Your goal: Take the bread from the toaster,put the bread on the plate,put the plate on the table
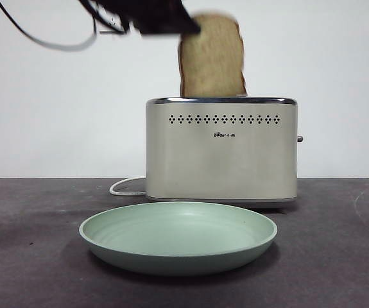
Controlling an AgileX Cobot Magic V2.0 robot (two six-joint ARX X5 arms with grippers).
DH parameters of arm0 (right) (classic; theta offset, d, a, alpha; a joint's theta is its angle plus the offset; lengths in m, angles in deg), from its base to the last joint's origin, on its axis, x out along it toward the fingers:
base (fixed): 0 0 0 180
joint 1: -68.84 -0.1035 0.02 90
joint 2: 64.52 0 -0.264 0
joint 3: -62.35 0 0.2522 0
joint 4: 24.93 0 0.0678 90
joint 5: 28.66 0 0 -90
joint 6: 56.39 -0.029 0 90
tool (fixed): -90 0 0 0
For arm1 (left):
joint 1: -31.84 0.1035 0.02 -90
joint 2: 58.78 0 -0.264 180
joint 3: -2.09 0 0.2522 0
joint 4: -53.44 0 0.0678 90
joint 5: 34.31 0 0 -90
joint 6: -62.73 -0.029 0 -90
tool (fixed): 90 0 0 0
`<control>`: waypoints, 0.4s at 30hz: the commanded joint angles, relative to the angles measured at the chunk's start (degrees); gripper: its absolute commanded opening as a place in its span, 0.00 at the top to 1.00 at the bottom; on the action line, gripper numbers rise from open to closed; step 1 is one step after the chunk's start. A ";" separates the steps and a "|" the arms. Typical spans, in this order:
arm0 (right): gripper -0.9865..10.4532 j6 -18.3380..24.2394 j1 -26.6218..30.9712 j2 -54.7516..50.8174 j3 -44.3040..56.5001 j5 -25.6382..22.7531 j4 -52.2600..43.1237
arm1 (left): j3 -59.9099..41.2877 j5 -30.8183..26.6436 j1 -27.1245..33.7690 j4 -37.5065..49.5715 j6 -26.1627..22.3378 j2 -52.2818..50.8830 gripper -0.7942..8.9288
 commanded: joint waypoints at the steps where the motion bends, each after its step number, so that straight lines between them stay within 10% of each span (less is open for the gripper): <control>1: 0.37 -0.28 -0.11 -0.07 -0.13 0.02 -0.04 | 0.09 -0.52 0.85 -1.92 0.57 -3.30 0.93; 12: 0.37 -0.44 -0.11 -0.04 -0.13 0.02 -0.07 | 0.09 -5.75 1.20 -18.67 0.33 -19.69 0.93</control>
